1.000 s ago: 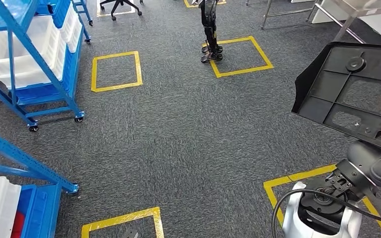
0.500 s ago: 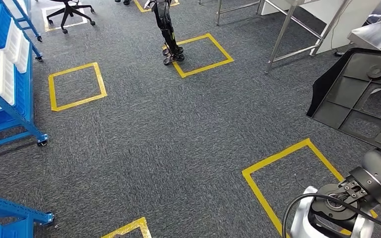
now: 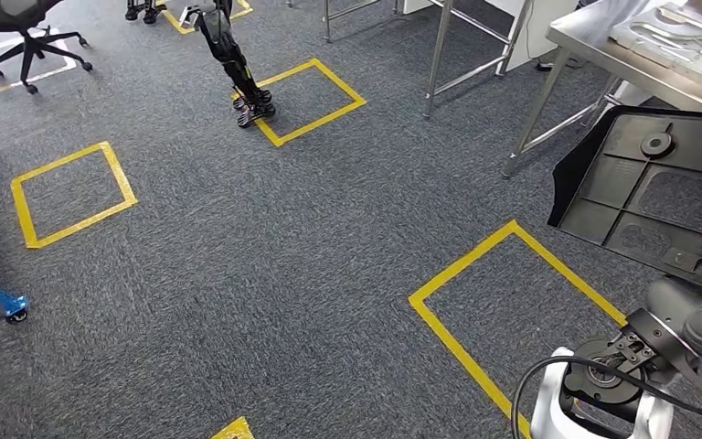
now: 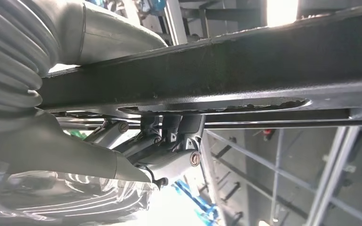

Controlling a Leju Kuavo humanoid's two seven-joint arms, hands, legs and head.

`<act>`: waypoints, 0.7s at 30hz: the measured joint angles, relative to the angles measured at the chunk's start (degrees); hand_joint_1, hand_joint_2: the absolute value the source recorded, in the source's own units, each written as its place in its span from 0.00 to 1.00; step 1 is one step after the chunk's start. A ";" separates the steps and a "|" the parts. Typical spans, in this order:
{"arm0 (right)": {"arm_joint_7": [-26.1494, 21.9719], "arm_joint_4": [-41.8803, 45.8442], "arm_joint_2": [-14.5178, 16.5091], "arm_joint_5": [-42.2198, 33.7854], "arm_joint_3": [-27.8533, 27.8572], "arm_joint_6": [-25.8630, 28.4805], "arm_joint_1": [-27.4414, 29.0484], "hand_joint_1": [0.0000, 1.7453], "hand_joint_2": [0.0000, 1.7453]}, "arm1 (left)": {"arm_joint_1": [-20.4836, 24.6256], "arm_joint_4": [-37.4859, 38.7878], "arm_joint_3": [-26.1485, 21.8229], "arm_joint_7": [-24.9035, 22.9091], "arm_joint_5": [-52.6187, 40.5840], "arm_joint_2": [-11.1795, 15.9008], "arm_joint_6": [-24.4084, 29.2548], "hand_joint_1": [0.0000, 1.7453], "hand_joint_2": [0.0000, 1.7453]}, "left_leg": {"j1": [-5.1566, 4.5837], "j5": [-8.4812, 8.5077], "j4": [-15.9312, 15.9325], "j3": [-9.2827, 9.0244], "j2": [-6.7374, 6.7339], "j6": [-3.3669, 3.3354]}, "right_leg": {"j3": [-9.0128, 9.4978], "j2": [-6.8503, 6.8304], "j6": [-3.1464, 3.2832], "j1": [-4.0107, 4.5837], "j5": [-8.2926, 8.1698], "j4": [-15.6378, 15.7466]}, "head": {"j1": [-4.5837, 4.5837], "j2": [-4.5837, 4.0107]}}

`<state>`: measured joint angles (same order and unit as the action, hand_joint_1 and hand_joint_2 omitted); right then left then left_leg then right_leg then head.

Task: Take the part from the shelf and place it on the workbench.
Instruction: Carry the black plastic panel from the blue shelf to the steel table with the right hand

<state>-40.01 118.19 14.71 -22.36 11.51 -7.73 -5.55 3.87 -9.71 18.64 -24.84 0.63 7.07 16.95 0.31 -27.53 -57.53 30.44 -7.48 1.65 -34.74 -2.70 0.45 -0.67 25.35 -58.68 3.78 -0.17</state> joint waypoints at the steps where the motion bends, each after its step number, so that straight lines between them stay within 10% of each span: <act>1: -0.02 0.13 0.01 0.27 0.19 -0.36 0.29 1.00 1.00 | -0.10 0.01 -0.01 -0.22 0.21 0.22 -1.34 0.00 1.00 | 0.19 -0.91 -1.06 0.26 1.13 0.28 | 0.12 0.72 0.43 -0.09 -0.10 0.15 | 0.00 0.00; 4: -0.04 0.28 0.02 0.68 0.36 -0.41 1.41 1.00 1.00 | -0.78 0.04 -0.05 0.00 0.84 0.14 -5.95 0.00 1.00 | 0.53 -6.29 -11.16 4.76 6.14 0.60 | 0.18 2.96 1.34 -0.15 -0.33 0.32 | 0.00 0.00; 6: 0.00 0.24 0.02 0.73 0.36 0.00 2.35 1.00 1.00 | -1.21 0.05 -0.05 0.83 1.14 -0.49 -7.85 0.00 1.00 | 0.54 -7.79 -16.85 7.80 7.01 0.54 | 0.11 4.86 1.52 0.09 -0.35 0.21 | 0.00 0.00; 11: 0.13 0.19 0.00 1.42 -0.40 3.38 3.51 1.00 1.00 | -1.45 0.08 -0.57 3.66 3.00 -2.50 -8.75 0.00 1.00 | 0.60 0.32 -2.70 2.34 11.60 -0.62 | -0.02 9.38 0.87 0.14 -0.41 -0.22 | 0.00 0.00; 14: 0.79 -0.20 -0.19 1.43 -2.26 5.50 3.47 1.00 1.00 | -1.06 0.11 -1.08 4.40 3.84 -3.99 -9.08 0.00 1.00 | 0.26 0.69 -0.26 1.30 11.81 -1.32 | -0.50 11.62 -0.52 -0.34 -0.78 0.02 | -0.01 0.00; 17: 1.46 -1.12 -0.72 1.21 -4.39 6.52 2.61 1.00 1.00 | -0.74 0.11 -1.75 5.71 4.49 -5.76 -9.13 0.00 1.00 | 0.47 1.63 1.04 0.72 9.24 -2.48 | -2.12 8.33 -1.27 -0.06 0.93 -2.73 | -0.07 0.00; 21: 1.56 -3.17 -1.40 0.67 -5.99 7.29 0.93 1.00 1.00 | -0.93 0.26 -2.34 7.08 4.56 -6.90 -9.36 0.00 1.00 | 0.29 1.71 1.32 0.74 5.83 -2.91 | -8.12 3.18 -1.92 -0.40 6.46 -15.14 | -0.13 0.00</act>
<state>-38.45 115.02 13.31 -21.69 5.52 -0.44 -4.62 2.93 -9.45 16.30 -17.76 5.19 0.17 7.59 0.60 -25.82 -56.21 31.17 -1.65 -1.25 -42.86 0.47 -1.47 -1.07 31.81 -73.83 3.66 -0.17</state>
